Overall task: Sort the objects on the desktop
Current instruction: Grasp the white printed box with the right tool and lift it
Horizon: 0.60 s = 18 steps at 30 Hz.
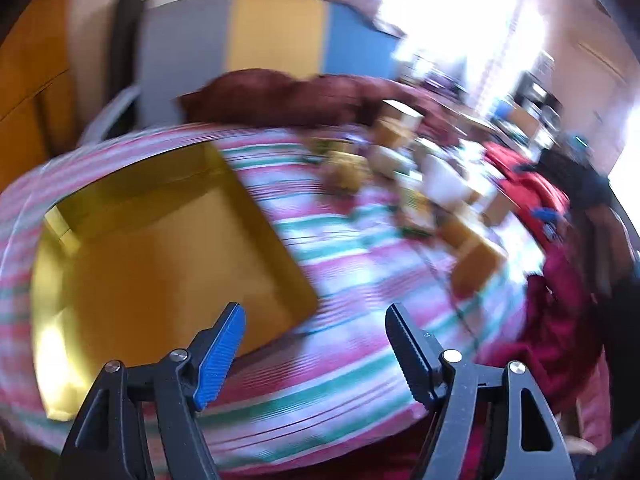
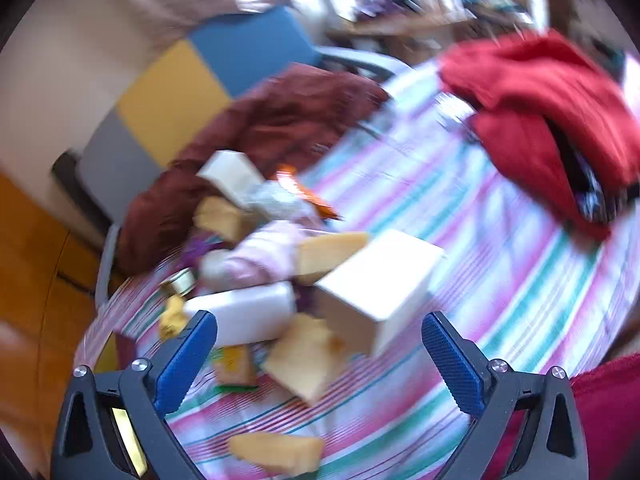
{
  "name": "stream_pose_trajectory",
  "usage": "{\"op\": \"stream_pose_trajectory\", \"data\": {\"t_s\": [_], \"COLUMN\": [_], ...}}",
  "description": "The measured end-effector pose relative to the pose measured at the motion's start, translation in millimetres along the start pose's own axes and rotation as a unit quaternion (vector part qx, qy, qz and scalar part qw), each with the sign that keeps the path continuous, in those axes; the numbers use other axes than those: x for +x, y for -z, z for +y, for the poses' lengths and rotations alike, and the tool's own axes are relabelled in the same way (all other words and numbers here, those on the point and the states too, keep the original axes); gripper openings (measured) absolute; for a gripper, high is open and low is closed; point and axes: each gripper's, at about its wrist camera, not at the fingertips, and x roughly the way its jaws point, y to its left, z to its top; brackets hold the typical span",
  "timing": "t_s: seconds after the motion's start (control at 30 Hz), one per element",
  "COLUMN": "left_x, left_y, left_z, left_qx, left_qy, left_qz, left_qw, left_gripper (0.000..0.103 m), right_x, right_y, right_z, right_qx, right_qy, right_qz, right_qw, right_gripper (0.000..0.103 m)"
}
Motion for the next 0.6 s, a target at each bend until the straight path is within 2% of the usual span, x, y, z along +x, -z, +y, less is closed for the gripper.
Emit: {"op": "stream_pose_trajectory", "data": {"t_s": [0.13,0.27,0.5,0.57,0.6], "left_x": [14,24,55,63,67], "left_y": [-6,-11,-19,-20,-20], "left_z": [-34,-58,-83,-91,-94], "left_qx": [0.056,0.095,0.117,0.125,0.129], "left_qy": [0.034,0.058,0.087,0.094,0.097], "left_qz": [0.012,0.025,0.048,0.052,0.054], "left_qw": [0.9978,0.9935,0.9882,0.9863,0.9854], "left_gripper": [0.074,0.074,0.075,0.075,0.075], "right_x": [16,33,62,64,67], "right_y": [-19,-25,-23,-22,-21], "right_z": [-17,-14,-22,-22,-22], "right_qx": [0.049,0.057,0.07,0.06,0.057], "right_qy": [-0.004,0.005,0.016,0.022,0.029], "right_qz": [0.015,0.034,0.068,0.068,0.075], "right_qw": [0.999,0.998,0.995,0.996,0.995], "right_gripper": [0.103,0.103,0.103,0.1,0.091]}}
